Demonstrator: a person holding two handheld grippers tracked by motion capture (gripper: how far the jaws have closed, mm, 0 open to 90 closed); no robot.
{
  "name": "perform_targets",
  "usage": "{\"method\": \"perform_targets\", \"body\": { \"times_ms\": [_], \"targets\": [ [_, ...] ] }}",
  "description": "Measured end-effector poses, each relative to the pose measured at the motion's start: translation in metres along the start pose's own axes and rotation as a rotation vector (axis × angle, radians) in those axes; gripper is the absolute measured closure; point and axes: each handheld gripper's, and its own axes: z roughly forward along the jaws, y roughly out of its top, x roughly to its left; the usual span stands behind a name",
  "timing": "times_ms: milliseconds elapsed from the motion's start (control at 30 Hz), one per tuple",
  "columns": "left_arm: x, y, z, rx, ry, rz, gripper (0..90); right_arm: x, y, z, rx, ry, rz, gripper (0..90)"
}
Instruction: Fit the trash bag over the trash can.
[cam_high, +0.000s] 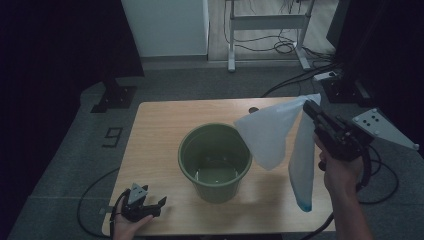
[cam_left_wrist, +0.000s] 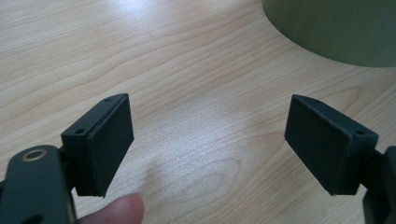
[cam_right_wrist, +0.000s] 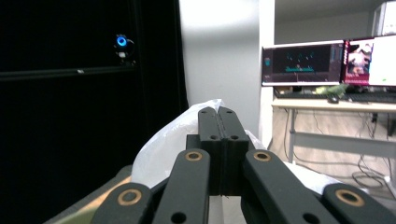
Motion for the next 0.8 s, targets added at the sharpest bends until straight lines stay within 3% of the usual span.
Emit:
{"method": "perform_targets", "body": {
  "times_ms": [267,667,800],
  "targets": [
    [0.000,0.000,0.001,0.002,-0.002,0.003,14.9,0.023,0.031,0.004,-0.058,0.035,-0.037,89.2],
    [0.002,-0.001,0.000,-0.001,0.000,-0.002,15.0,0.048,0.047,0.028,-0.076,0.079,-0.051,89.2],
    [0.003,-0.001,-0.001,-0.002,0.000,-0.004,15.0,0.055,0.045,0.033,-0.074,0.090,-0.055,89.2]
  ]
}}
